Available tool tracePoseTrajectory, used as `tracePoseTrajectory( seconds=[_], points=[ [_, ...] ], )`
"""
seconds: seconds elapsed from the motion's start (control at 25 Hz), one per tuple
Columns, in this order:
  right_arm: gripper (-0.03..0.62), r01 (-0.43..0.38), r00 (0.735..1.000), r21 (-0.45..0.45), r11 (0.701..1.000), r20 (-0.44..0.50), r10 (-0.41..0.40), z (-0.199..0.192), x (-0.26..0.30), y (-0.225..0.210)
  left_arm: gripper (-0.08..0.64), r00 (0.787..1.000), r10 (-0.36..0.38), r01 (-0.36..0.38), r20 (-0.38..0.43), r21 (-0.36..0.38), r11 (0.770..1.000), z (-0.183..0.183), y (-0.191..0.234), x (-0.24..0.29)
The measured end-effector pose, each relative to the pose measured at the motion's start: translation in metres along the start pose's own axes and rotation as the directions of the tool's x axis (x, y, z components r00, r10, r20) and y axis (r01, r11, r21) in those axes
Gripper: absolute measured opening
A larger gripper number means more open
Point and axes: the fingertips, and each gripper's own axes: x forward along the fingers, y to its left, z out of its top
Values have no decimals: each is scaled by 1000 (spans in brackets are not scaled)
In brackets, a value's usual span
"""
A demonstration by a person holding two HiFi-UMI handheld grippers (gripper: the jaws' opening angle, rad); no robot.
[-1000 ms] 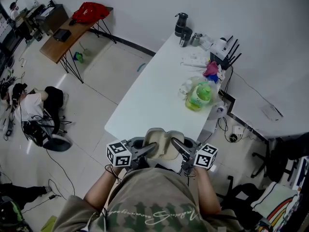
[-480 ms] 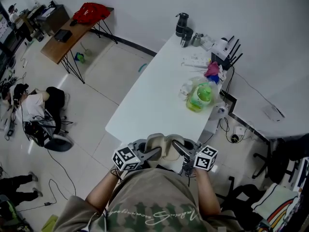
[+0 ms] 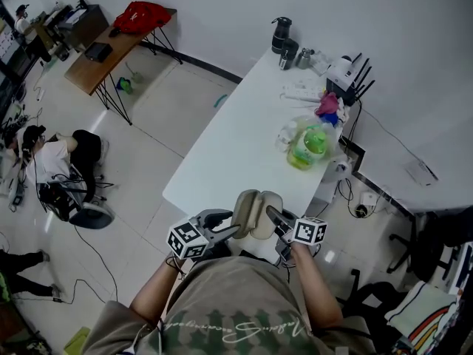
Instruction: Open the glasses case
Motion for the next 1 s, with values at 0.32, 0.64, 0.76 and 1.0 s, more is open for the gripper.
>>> tracePoseTrajectory(
  seconds=[0.32,0.64,0.76,1.0],
  points=[
    [43,270,960,251,930,4,-280,-17,36,-122,170,981,195,-195,6,2,981,-21,33,-35],
    [43,461,886,248,852,-75,-458,-35,69,-188,169,965,255,-249,68,-79,965,-10,28,-59],
    [57,435,900,231,870,-81,-428,-36,81,-185,169,966,250,-244,61,-79,966,-12,24,-61],
    [144,339,936,273,900,-4,-351,-28,83,-169,169,971,227,-221,72,-78,972,-4,24,-62]
  ],
)
